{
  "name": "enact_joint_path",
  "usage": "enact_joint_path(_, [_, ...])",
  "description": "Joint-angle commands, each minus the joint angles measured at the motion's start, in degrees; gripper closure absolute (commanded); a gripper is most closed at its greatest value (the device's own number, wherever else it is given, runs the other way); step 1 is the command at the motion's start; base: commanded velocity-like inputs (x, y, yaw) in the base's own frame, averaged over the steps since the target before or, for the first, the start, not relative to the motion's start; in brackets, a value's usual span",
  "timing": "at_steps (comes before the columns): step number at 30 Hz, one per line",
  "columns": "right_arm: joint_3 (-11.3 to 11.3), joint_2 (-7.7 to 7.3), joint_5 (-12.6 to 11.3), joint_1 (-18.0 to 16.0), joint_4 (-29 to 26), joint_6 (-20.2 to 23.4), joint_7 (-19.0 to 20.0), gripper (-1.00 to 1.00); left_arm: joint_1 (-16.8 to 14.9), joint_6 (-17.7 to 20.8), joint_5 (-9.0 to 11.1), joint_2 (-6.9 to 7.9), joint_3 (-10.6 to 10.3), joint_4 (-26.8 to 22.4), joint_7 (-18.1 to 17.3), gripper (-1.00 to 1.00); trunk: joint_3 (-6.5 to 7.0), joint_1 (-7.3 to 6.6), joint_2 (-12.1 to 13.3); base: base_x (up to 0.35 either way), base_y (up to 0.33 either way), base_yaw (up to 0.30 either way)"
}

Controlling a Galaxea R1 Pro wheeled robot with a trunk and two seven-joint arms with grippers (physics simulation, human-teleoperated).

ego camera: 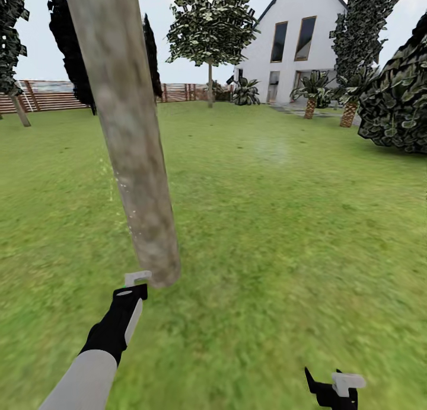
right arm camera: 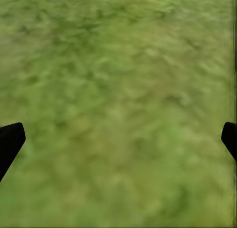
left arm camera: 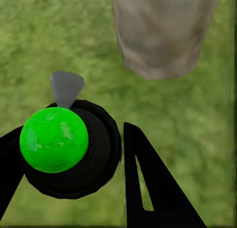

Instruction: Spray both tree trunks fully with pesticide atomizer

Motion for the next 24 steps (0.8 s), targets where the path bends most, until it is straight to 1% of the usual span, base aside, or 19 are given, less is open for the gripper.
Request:
enact_joint_path(1, [-0.49,0.0,0.09,-0.05,0.05,-0.13,0.48,-1.0,-0.03,0.4,-0.62,-0.07,0.2,-0.11,-0.14,1.0,-0.05,-0.01,-0.02,0.0,-0.272,0.0])
enact_joint_path(5, [-0.49,0.0,0.09,-0.05,0.05,-0.13,0.48,-1.0,-0.03,0.4,-0.62,-0.07,0.2,-0.11,-0.14,1.0,-0.05,-0.01,-0.02,0.0,-0.272,0.01])
enact_joint_path(8, [-0.49,0.0,0.09,-0.05,0.05,-0.13,0.48,-1.0,-0.03,0.4,-0.62,-0.07,0.2,-0.11,-0.14,1.0,-0.05,-0.01,-0.02,0.0,-0.272,0.115])
enact_joint_path(18, [-0.49,0.0,0.09,-0.05,0.05,-0.13,0.48,-1.0,-0.03,0.4,-0.62,-0.07,0.14,-0.11,-0.14,1.0,-0.05,-0.01,-0.02,0.02,-0.272,0.243])
enact_joint_path(24, [-0.49,0.0,0.09,-0.06,0.05,-0.13,0.48,-1.0,-0.03,0.4,-0.62,-0.07,0.12,-0.11,-0.14,1.0,-0.05,-0.01,-0.02,0.064,-0.272,0.026])
